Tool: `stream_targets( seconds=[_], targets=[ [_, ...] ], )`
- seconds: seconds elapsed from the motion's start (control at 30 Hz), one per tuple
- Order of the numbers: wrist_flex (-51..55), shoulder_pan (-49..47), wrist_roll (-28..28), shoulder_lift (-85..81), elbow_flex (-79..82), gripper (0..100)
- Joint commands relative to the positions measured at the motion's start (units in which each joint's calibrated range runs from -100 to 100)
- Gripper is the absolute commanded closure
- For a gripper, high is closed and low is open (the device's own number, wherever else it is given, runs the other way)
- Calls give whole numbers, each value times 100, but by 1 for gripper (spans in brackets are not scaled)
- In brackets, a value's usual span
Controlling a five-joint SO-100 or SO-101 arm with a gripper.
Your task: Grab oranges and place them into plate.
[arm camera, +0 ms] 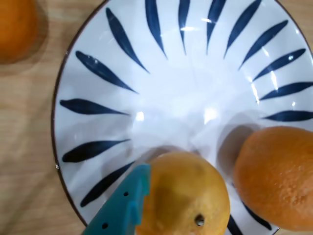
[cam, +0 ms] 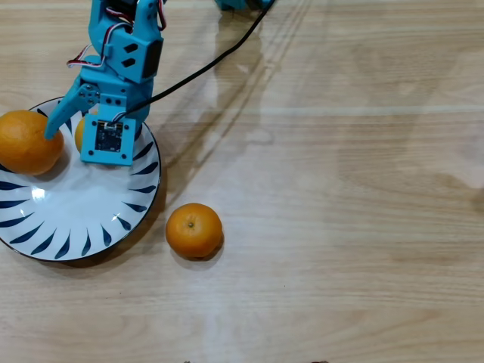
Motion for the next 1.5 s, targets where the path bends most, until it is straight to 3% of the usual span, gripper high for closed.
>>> stream_targets(
  seconds=[0.0, 0.3, 0.57, 0.67, 0.83, 1.0, 1.2, 1.47],
  targets=[
    [-81, -402, -28, -791, -127, 66],
    [658, -1789, -509, -1129, -72, 98],
    [942, -2434, -954, -326, -498, 98],
    [1595, -2466, -1006, -140, -978, 98],
    [3236, -2466, -959, 113, -2725, 98],
    [3855, -2458, -818, 849, -4807, 98],
    [3494, -2410, -812, 1973, -6093, 97],
    [1827, -2103, -844, 2624, -5133, 97]
  ],
)
